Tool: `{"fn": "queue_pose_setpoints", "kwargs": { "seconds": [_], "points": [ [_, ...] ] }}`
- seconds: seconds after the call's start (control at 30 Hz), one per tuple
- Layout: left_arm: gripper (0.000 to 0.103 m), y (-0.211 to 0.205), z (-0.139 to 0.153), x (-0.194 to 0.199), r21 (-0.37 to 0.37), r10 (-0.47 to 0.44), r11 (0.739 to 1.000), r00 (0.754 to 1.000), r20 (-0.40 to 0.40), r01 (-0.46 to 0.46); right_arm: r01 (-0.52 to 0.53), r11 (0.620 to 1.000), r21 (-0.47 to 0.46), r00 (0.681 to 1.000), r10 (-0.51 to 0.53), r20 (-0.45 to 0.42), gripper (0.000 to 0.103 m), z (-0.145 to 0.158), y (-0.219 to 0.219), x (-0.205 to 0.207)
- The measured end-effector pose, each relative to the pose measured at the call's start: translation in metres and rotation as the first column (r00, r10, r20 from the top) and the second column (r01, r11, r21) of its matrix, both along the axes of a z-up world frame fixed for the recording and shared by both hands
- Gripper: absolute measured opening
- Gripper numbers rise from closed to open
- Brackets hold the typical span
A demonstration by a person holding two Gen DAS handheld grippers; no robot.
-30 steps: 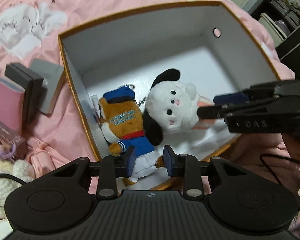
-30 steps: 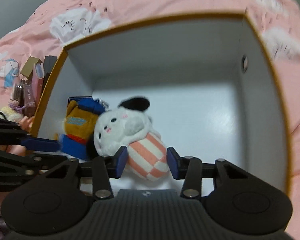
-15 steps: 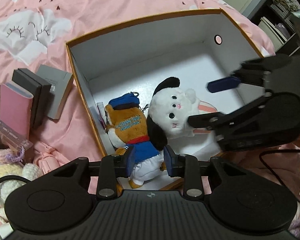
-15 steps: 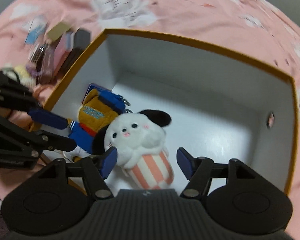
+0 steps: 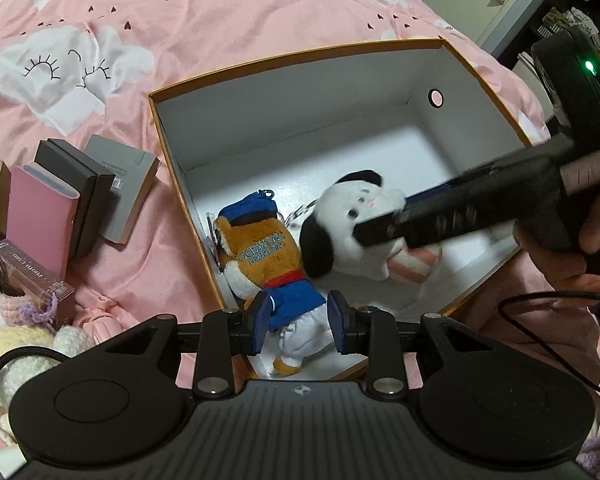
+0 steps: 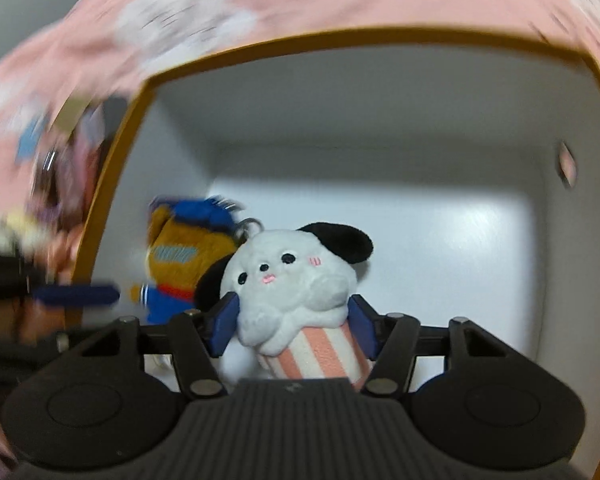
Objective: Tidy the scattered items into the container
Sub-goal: 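Lower both plushes into the box and open both tools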
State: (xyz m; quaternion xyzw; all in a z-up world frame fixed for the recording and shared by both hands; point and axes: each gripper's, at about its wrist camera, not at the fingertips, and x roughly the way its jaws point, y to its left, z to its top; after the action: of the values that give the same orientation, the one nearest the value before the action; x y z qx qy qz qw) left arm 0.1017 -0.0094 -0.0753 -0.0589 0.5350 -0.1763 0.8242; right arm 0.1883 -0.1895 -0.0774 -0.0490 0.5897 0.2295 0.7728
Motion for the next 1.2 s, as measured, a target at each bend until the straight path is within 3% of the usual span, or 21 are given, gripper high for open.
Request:
{"fn": "queue_pose_setpoints", "kwargs": {
  "seconds": [0.17,0.27,0.5,1.0,1.2],
  "points": [
    [0.035,0.001,0.000,-0.002,-0.010,-0.002,1.000,1.000,0.006,0.002,0.273,0.956,0.104,0.962,-0.269,-0.048,0.054,0.003,-0.027,0.002],
    [0.035,0.002,0.000,-0.002,-0.011,-0.002,1.000,1.000,0.009,0.002,0.353,0.923,0.151,0.935,-0.346,-0.069,0.054,-0.002,-0.028,-0.003],
    [0.035,0.006,0.002,-0.005,-0.009,0.014,1.000,1.000,0.014,-0.014,0.270,0.955,0.122,0.952,-0.246,-0.183,0.053,-0.013,-0.005,-0.021],
    [0.035,0.003,0.002,-0.006,0.002,0.006,1.000,1.000,0.018,-0.007,0.191,0.977,0.093,0.967,-0.171,-0.187,0.052,-0.022,0.004,-0.014],
    [0.040,0.004,0.003,-0.008,0.002,0.019,1.000,0.999,0.029,-0.019,0.165,0.982,0.088,0.974,-0.149,-0.170,0.055,-0.018,0.007,-0.017]
  ]
}}
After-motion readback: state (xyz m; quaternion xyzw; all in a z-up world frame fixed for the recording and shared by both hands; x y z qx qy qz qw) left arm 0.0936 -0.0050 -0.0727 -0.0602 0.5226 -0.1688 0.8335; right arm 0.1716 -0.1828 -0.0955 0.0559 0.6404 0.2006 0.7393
